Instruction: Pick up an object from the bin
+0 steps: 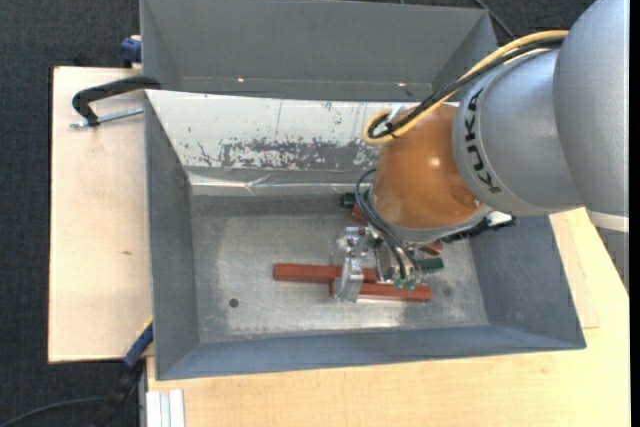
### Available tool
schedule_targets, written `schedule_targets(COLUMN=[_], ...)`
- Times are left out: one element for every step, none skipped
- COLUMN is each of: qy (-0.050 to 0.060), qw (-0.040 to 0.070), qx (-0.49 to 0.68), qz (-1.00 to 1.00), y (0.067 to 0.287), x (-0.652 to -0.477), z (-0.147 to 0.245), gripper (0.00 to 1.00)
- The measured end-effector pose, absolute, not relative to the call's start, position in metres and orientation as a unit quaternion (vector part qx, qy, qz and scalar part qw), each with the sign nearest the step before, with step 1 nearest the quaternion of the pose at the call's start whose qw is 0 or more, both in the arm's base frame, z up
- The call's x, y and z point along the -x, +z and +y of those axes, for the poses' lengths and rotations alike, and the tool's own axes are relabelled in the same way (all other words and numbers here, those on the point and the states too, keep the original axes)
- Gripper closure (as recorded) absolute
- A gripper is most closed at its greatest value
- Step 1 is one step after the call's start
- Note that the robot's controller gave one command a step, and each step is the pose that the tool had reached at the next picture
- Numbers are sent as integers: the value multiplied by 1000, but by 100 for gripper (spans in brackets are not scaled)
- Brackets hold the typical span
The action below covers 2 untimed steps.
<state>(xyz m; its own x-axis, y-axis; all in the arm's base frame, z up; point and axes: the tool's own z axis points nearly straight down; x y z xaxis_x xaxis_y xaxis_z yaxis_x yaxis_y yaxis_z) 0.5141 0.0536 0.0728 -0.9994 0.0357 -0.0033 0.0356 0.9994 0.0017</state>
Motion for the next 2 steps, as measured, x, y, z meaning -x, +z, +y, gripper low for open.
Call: schedule_targets(qy=[1,1], qw=[3,3], qx=[-18,-18], qz=[1000,1000], y=[92,97], x=[-516,-517], z=[54,55], gripper=[100,100])
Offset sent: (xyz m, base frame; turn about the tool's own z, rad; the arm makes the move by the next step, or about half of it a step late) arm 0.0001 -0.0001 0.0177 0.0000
